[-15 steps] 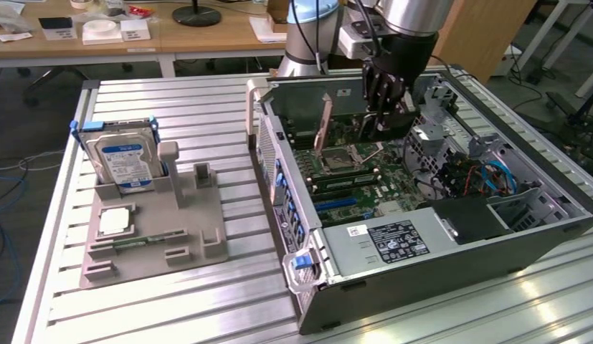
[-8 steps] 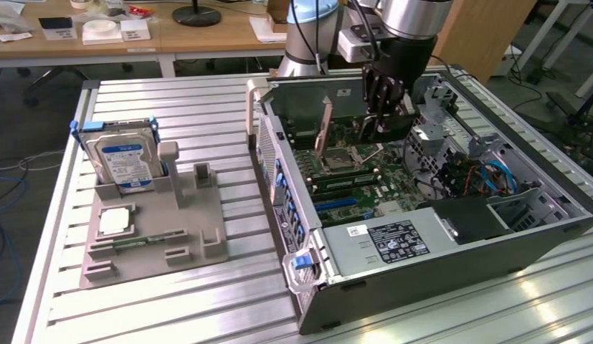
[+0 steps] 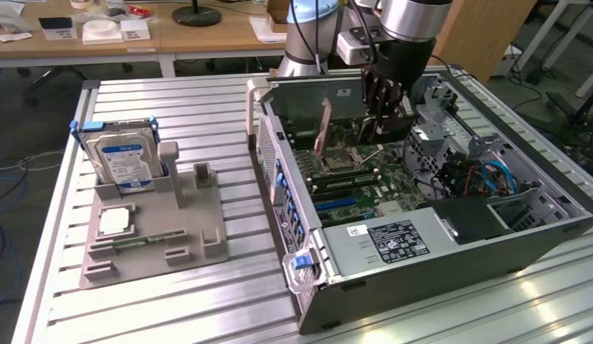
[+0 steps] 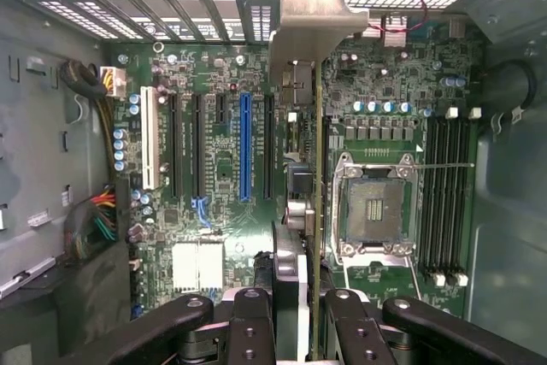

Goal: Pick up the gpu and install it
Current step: 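Insert the gpu into the slot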

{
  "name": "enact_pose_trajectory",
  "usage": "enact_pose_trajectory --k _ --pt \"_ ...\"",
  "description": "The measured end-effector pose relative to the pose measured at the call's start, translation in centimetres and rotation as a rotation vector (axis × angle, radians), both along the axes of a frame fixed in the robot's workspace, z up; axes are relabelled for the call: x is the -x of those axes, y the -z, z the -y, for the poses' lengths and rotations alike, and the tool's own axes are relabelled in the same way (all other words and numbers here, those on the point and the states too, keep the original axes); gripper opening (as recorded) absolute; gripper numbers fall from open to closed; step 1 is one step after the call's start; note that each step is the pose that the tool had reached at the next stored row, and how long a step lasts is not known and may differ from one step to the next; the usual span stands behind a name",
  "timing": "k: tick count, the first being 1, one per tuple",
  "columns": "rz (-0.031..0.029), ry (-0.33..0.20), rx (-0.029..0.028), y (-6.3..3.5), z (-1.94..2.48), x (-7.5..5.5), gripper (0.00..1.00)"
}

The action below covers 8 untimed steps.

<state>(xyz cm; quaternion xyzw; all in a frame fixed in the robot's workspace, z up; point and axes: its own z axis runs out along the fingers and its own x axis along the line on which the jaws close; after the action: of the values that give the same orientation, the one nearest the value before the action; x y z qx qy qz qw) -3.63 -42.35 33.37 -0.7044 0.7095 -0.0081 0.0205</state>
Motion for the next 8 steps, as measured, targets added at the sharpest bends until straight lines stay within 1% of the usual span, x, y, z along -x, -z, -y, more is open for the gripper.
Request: enact_pose_trajectory --k 5,8 --pt "-0.0001 0.012 0.0000 0.63 0.00 0.12 0.28" --pt "-0.0001 0.017 0.0000 0.80 0.00 0.23 0.28"
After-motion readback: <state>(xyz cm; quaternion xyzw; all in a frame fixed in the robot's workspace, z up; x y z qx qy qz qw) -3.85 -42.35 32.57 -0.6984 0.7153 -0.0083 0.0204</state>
